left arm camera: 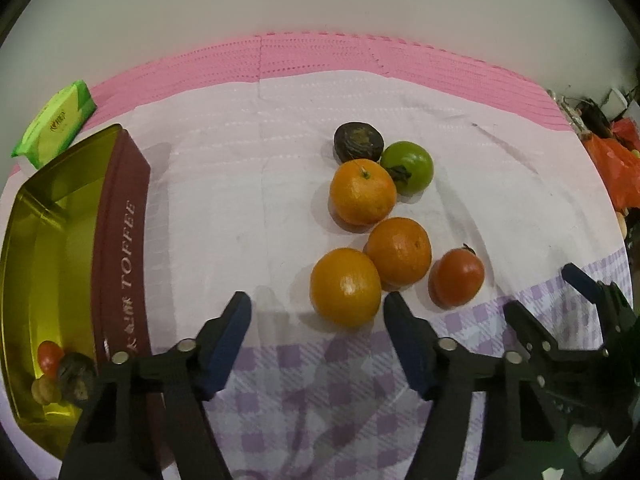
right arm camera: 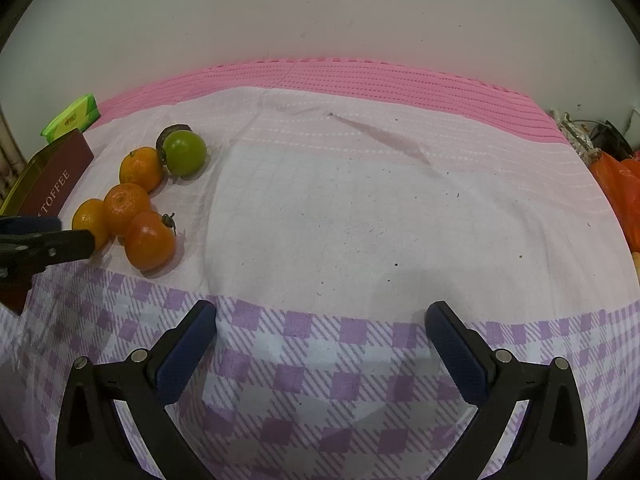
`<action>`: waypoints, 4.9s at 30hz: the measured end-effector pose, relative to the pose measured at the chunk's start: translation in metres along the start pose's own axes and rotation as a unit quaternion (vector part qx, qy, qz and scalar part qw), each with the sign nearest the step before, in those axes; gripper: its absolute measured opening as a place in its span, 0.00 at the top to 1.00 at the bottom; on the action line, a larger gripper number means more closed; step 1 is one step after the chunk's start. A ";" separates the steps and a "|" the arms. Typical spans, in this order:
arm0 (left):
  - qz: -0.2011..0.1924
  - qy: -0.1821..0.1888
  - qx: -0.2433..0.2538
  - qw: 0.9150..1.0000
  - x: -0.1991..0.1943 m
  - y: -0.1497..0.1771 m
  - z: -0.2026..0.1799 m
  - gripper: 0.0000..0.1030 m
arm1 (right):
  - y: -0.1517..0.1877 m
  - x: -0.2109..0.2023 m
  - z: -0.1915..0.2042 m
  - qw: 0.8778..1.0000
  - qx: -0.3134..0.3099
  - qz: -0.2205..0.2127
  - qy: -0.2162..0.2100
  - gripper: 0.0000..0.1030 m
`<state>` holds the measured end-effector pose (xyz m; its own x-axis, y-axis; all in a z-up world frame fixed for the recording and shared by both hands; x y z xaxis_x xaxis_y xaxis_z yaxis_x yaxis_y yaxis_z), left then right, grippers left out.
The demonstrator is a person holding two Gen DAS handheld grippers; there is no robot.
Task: Organize fruits
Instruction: 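Move the left gripper to an orange and close around it, then lift the orange with the left gripper and lower it into the tin, then open the left gripper to release the orange and withdraw, then move the right gripper to the red tomato and close around it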
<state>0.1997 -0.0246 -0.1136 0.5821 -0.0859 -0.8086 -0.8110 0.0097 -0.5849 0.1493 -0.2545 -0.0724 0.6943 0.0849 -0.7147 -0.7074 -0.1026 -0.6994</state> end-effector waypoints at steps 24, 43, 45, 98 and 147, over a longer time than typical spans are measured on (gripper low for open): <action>0.004 0.011 -0.001 1.000 -0.008 0.009 0.002 0.70 | -0.001 0.001 0.000 1.000 0.001 -0.001 0.001 0.00; -0.038 -0.004 -0.019 0.999 -0.080 -0.001 0.042 0.70 | -0.001 0.001 -0.001 1.000 0.001 -0.001 0.002 0.00; -0.037 -0.017 -0.023 0.999 -0.084 0.000 0.054 0.70 | -0.001 0.001 -0.001 1.000 0.002 -0.001 0.002 0.00; 0.010 -0.103 -0.098 0.990 -0.084 0.062 0.177 0.70 | 0.000 0.001 0.000 1.000 0.003 -0.002 0.003 0.00; -0.034 -0.089 -0.109 0.989 -0.110 0.046 0.171 0.42 | -0.033 -0.004 0.089 0.997 -0.042 0.027 -0.066 0.35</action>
<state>0.1086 0.1555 -0.0621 0.6216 0.0983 -0.7771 -0.7510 -0.2073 -0.6269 0.1578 -0.1632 -0.0478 0.6281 0.2066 -0.7502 -0.7257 -0.1924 -0.6606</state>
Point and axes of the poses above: each gripper's, at about its wrist camera, not at the fingertips, and x roughly the way its jaws point, z to its left, y to its underside, the point moved 6 cm from there along x, roughly the way its jaws point, and after that the axes turned 13 degrees about -z, right-handed, at the moved point
